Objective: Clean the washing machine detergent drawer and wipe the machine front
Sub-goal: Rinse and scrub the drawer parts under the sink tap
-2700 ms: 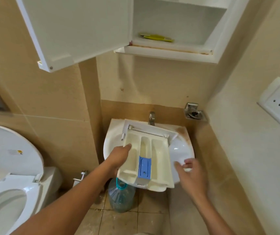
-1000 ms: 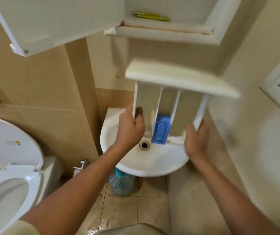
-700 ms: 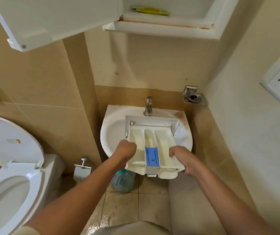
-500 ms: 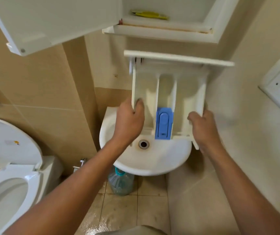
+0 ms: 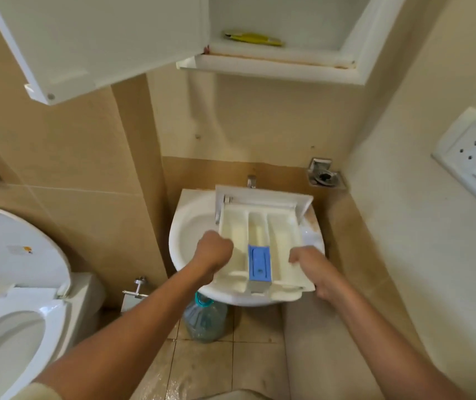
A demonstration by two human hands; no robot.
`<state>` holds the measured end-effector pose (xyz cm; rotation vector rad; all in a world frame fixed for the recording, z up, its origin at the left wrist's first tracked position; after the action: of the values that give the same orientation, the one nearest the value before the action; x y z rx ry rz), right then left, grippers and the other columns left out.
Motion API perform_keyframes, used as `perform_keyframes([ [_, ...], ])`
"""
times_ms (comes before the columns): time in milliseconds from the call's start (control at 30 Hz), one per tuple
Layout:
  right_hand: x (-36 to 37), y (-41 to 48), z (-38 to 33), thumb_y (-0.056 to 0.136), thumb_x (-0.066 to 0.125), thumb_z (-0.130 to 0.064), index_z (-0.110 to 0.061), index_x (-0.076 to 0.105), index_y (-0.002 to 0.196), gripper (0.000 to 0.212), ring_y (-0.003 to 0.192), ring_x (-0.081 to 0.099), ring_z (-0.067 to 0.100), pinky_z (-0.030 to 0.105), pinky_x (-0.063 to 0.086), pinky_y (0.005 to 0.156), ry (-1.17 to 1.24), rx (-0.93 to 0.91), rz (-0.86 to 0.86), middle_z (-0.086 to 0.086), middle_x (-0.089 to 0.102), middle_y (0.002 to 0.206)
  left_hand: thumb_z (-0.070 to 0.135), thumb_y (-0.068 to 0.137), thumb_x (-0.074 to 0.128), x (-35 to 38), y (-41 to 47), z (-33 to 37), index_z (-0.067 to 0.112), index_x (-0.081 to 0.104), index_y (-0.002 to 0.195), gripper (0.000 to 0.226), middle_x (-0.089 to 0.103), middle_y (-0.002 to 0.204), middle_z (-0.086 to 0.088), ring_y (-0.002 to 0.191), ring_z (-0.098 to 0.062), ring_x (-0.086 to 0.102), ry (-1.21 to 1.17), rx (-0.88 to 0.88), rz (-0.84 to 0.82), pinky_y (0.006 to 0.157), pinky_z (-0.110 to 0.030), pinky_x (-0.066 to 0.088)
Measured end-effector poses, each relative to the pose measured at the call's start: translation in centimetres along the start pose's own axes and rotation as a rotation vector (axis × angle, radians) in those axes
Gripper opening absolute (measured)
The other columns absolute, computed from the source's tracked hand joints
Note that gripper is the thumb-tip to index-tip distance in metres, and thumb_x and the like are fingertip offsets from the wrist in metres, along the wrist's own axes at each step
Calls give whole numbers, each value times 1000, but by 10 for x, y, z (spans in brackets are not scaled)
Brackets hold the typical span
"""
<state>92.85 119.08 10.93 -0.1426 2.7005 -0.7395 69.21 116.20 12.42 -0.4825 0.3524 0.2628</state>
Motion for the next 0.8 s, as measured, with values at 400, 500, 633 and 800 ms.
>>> perform_keyframes([
  [400,1,-10,30,84,51,-1,-8,62,80,13,68,60,22,28,48,67,121,-16,122,6,64,70,11,101,45,5,-11,-2,13,59,94,16,59,92,5,90,-19,66,102,97,63,68,-22,43],
  [500,26,-8,87,83,49,2,0,63,96,19,74,63,28,26,49,58,-71,266,-85,14,66,82,7,100,45,29,-5,-81,-2,59,117,23,57,88,-5,84,-24,63,191,-256,-127,62,-22,48],
  [633,6,-3,19,88,53,-6,-1,65,106,22,86,66,32,35,54,70,-43,29,40,17,71,95,7,97,50,3,-3,-26,12,53,84,15,57,82,-2,72,-13,56,73,1,55,55,-20,44],
  [800,-70,-61,-140,74,56,-16,-26,72,82,21,61,62,0,17,48,54,121,-711,348,-14,69,67,18,101,43,-55,-53,132,20,53,72,31,52,54,14,47,-8,49,-159,718,321,43,-22,34],
])
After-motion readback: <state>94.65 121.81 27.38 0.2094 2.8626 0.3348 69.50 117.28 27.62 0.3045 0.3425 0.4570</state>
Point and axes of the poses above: each hand's wrist, its own y-axis towards the middle knuckle, its own x-axis out of the palm, z = x × y, the point moved 10 cm from there along y, towards the middle knuckle
